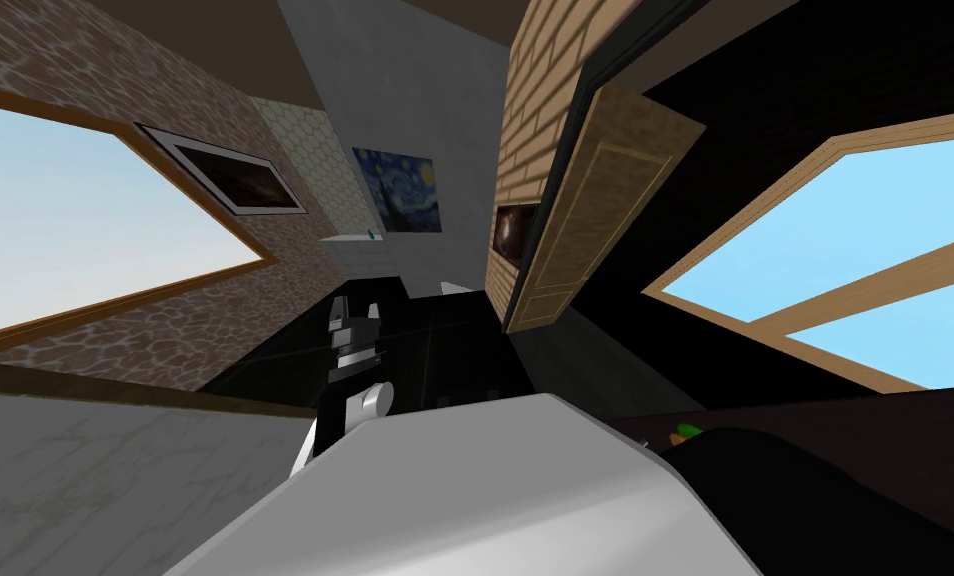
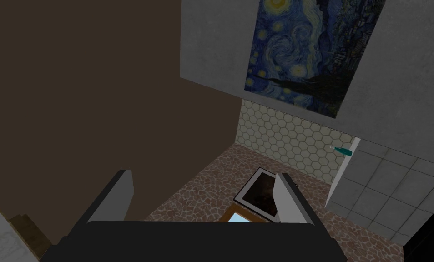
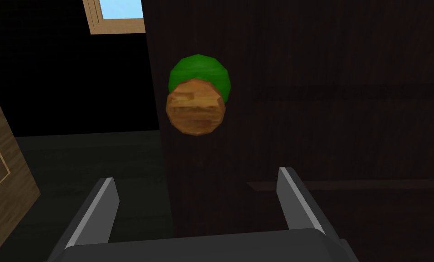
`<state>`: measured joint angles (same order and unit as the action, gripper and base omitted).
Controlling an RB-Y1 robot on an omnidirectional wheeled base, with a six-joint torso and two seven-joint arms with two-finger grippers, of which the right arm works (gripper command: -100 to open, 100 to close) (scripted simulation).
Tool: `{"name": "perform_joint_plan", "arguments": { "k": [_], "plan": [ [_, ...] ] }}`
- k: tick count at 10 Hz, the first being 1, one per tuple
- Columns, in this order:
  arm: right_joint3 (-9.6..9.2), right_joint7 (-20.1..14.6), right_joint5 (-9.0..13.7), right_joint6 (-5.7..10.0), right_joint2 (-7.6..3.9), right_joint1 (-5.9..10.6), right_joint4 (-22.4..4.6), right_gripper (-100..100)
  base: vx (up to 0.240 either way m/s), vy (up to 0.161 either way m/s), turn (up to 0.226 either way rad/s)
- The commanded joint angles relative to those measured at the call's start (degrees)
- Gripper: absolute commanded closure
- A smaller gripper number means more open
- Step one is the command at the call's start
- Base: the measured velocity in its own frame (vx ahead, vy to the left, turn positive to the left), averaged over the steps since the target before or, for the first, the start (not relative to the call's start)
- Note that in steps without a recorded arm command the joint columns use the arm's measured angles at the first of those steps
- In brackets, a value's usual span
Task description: Push the door open
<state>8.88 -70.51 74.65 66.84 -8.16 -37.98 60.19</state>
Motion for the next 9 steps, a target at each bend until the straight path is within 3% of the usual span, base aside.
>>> {"name": "perform_joint_plan", "arguments": {
  "k": [1, 7, 8, 9],
  "plan": [
    [0.23, -0.01, 0.11, -0.21, -0.21, 0.34, -0.32, -100, 0.010, -0.193, 0.010],
    [1.03, 0.21, 0.55, -1.00, -0.90, 1.56, -1.19, -100, 0.023, -0.208, 0.006],
    [0.96, 0.11, 0.50, -0.89, -0.88, 1.56, -1.30, -100, 0.004, -0.091, 0.015],
    [0.96, 0.11, 0.50, -0.89, -0.88, 1.56, -1.30, 100, 0.000, 0.010, 0.006]
  ]
}}
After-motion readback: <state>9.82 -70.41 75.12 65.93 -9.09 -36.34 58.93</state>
